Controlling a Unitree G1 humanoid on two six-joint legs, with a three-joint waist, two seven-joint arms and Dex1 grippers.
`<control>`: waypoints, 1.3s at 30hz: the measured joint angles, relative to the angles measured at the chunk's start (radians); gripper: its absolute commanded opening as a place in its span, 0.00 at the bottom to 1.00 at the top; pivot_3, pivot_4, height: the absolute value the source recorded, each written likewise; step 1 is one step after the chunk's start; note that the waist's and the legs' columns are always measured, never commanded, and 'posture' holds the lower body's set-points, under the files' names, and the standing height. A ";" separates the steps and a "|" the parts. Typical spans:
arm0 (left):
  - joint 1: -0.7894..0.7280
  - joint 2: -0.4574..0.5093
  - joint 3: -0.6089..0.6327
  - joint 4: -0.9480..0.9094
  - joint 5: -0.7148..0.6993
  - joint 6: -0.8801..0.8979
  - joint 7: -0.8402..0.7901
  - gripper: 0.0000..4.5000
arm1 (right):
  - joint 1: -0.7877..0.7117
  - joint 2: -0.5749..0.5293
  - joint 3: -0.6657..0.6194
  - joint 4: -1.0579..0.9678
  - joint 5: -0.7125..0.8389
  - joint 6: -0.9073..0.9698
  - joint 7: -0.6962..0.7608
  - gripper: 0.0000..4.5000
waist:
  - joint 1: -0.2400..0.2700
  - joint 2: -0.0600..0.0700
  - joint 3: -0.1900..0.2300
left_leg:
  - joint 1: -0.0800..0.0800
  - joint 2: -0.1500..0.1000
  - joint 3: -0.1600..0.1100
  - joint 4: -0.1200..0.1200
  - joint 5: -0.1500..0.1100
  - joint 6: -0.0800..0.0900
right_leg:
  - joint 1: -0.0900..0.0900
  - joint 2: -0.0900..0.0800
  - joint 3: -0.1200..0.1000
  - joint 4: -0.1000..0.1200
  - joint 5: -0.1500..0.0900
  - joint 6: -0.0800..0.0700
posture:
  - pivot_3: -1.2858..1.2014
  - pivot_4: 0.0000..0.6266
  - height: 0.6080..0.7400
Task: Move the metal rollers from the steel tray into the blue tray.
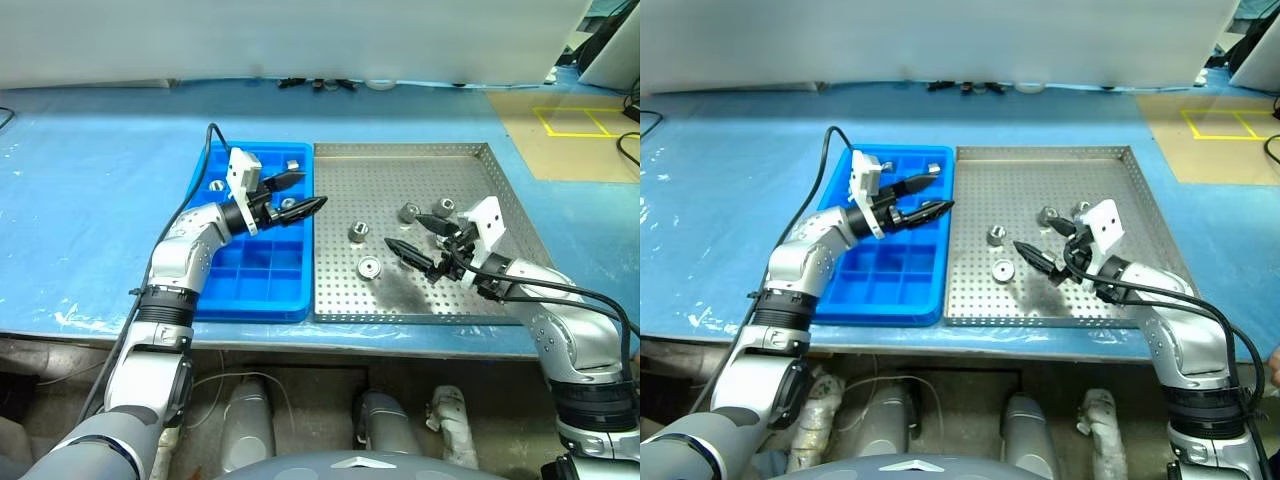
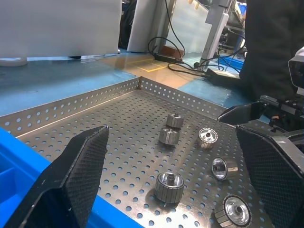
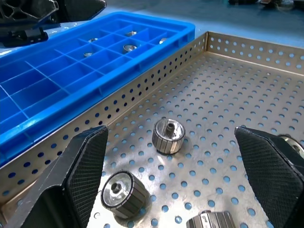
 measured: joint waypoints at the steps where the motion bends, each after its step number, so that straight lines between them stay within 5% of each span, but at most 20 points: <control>1: 0.000 0.000 0.000 0.000 0.000 0.000 0.000 1.00 | 0.000 0.000 0.000 0.000 0.002 0.006 0.000 1.00 | 0.000 0.000 0.000 | 0.000 0.000 0.000 0.000 0.000 0.000 | 0.000 0.000 0.000 0.000 0.000 0.000 | 0.45 0.24 1.00; 39: -0.053 -0.025 -0.035 0.064 0.029 -0.039 -0.039 1.00 | -0.012 0.006 -0.001 -0.002 0.012 0.003 -0.012 1.00 | 0.000 0.000 0.000 | 0.000 0.000 0.000 0.000 0.000 0.000 | 0.000 0.000 0.000 0.000 0.000 0.000 | 0.43 0.24 1.00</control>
